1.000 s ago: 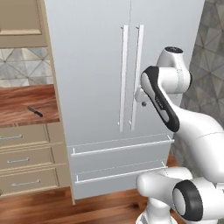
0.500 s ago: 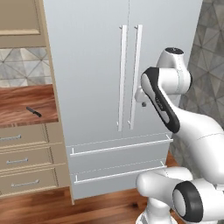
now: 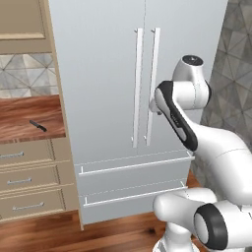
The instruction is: Retrieve the butter from the fridge and place it on a plate on the dining table. Then retrieve the butter knife by the fridge and place it near the plate.
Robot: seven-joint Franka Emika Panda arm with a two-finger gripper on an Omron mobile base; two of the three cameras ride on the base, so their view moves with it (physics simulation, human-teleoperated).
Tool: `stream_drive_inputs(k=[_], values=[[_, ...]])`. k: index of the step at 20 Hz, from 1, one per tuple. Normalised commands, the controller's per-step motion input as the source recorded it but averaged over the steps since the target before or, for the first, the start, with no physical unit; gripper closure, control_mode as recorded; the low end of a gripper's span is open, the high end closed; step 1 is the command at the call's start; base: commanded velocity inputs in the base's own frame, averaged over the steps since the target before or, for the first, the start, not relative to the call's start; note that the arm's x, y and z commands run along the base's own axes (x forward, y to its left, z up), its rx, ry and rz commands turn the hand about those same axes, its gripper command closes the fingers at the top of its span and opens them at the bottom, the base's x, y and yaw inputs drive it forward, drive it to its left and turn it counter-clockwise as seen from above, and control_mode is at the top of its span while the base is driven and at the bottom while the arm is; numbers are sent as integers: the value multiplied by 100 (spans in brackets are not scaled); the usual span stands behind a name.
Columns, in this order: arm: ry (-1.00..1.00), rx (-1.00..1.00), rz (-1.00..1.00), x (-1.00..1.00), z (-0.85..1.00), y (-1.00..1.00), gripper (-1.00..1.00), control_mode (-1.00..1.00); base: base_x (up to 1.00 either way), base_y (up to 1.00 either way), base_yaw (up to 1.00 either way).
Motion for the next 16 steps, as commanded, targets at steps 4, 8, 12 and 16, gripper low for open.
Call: stream_drive_inputs(k=[4,8,12,16], values=[[-24,-7,1,16,0,0,-100,-100,0,0,0],[-12,-1,0,28,0,-6,-100,-100,0,0,0],[0,6,-1,77,0,0,-100,-100,0,0,0],[1,4,0,63,0,0,-100,-100,0,0,0]])
